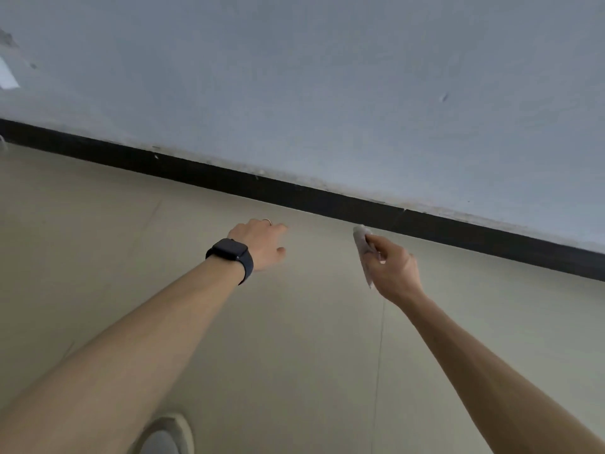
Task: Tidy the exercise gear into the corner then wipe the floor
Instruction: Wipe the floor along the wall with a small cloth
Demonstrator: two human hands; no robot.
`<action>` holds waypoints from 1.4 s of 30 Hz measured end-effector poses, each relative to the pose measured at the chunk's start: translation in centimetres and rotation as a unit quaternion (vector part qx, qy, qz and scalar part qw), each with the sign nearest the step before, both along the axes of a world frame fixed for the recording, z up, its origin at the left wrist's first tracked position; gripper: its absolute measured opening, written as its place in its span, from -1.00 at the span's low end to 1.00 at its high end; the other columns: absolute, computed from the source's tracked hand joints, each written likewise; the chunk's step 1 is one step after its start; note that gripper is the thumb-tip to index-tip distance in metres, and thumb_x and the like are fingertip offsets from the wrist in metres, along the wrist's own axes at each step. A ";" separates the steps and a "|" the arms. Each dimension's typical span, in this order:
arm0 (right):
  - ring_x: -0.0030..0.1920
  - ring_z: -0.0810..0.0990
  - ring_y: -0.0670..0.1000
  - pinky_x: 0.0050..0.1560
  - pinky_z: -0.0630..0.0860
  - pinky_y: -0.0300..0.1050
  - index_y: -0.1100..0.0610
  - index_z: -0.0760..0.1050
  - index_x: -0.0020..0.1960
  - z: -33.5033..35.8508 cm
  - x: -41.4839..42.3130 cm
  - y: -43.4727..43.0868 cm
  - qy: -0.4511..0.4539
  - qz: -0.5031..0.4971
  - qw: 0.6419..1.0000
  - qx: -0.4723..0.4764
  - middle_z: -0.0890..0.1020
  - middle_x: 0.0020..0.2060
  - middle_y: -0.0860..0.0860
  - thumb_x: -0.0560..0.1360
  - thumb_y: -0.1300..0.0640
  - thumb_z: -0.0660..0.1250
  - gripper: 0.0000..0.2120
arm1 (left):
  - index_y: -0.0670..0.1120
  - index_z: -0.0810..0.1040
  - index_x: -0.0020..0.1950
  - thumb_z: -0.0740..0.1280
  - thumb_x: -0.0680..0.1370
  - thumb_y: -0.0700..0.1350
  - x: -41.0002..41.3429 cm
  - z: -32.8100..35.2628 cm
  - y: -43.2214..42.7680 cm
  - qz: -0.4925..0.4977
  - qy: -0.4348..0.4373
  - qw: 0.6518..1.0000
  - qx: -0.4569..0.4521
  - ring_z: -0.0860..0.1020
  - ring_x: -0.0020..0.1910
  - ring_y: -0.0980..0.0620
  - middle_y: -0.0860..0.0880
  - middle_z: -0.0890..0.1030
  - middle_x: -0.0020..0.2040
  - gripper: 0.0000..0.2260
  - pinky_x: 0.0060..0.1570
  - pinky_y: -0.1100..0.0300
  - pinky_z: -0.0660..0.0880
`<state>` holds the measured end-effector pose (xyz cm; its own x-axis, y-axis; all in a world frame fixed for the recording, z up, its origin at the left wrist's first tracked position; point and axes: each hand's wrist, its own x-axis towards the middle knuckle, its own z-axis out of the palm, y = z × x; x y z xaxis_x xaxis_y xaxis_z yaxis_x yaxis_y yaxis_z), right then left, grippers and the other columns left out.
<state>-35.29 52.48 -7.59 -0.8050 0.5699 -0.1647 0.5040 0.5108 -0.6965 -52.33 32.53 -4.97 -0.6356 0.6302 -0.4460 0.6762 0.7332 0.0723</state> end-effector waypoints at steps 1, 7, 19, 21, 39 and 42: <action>-0.13 0.58 0.13 -0.36 0.37 -0.40 0.05 0.58 0.09 0.0 -1.0 -1.5 0.010 0.003 1.000 -0.005 0.65 -0.17 0.12 0.64 -0.08 0.17 -0.72 | 0.04 0.36 0.45 0.19 0.62 0.05 -0.7 0.0 -1.9 0.012 0.001 1.000 0.000 0.48 0.27 -0.18 -0.09 0.51 0.32 -0.60 0.10 0.00 0.49; -0.03 0.56 0.16 -0.15 0.42 -0.09 -0.06 0.46 0.26 -5.4 -4.4 -4.9 -0.013 0.021 0.996 0.087 0.60 -0.02 0.02 0.61 0.25 0.18 -0.68 | 0.08 0.25 0.54 0.19 0.61 0.09 -3.6 -5.4 -9.9 0.035 -0.023 0.999 0.010 0.30 0.47 -0.10 -0.03 0.37 0.49 -0.51 0.32 -0.04 0.38; 0.55 0.11 0.02 0.50 0.21 0.06 -0.17 -0.03 0.62 -10.7 -2.5 -3.8 -0.211 0.128 0.951 0.189 -0.02 0.62 -0.18 0.63 0.18 0.14 -0.34 | 0.21 -0.10 0.60 0.03 0.62 0.25 -6.0 -13.2 -3.9 -0.018 0.006 0.999 0.046 -0.18 0.60 -0.12 -0.01 -0.21 0.63 -0.42 0.50 -0.27 -0.09; 0.61 -0.08 0.05 0.57 -0.03 0.19 -0.11 -0.18 0.63 -11.0 -0.2 1.1 -0.286 -0.045 0.945 0.150 -0.17 0.62 -0.09 0.64 0.13 0.07 -0.33 | 0.22 -0.10 0.60 0.01 0.61 0.28 -6.7 -13.7 -1.1 -0.045 0.003 0.997 0.066 -0.18 0.60 -0.11 -0.02 -0.20 0.63 -0.41 0.49 -0.28 -0.09; 0.61 -0.14 -0.06 0.55 -0.06 0.33 -0.13 -0.13 0.63 -12.9 -0.5 5.5 -0.238 -0.025 0.957 0.165 -0.09 0.63 -0.10 0.70 -0.08 -0.09 -0.48 | 0.24 -0.01 0.60 0.03 0.53 0.35 -4.9 -18.8 1.2 0.029 0.057 0.986 0.156 -0.09 0.61 -0.09 0.04 -0.14 0.64 -0.35 0.51 -0.27 -0.06; 0.61 -0.18 0.01 0.51 -0.19 0.40 -0.08 -0.20 0.63 -11.9 2.8 11.3 -0.316 -0.259 0.911 0.062 -0.18 0.63 -0.04 0.66 -0.16 -0.10 -0.41 | 0.26 -0.01 0.60 0.00 0.52 0.36 -4.9 -19.0 1.1 0.036 0.065 0.987 0.144 -0.08 0.61 -0.09 0.03 -0.12 0.64 -0.35 0.51 -0.26 -0.07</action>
<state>-32.53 63.77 -19.49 -0.1902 0.8916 -0.4109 0.9797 0.1455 -0.1378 -57.25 33.64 -23.99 -0.7232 0.6701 -0.1674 0.6403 0.7413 0.2011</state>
